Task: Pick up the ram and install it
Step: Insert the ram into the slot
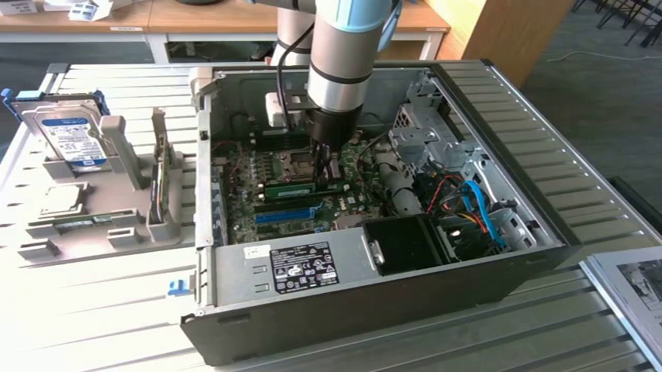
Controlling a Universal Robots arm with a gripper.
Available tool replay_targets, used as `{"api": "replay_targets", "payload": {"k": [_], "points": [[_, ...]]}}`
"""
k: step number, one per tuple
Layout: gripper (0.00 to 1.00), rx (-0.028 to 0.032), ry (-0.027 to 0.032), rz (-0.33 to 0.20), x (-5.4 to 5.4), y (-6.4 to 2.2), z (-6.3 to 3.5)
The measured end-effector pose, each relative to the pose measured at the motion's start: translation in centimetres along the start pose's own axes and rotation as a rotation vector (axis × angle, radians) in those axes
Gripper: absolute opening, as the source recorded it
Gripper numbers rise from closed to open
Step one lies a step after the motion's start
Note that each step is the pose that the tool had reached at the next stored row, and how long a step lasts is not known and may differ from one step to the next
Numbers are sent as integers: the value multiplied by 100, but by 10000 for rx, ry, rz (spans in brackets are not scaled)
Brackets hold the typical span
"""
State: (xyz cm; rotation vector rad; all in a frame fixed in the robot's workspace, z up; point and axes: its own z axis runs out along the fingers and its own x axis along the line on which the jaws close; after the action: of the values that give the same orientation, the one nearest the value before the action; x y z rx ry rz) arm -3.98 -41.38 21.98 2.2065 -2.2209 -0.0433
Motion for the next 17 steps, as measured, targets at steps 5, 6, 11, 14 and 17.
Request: {"api": "replay_targets", "payload": {"k": [5,6,11,14,17], "points": [[25,0,-1,0,0,0,-2],[25,-1,1,0,0,0,-5],[25,0,0,0,0,1,-43],[25,0,0,0,-1,0,-71],[25,1,-1,0,-1,-4,-102]]}}
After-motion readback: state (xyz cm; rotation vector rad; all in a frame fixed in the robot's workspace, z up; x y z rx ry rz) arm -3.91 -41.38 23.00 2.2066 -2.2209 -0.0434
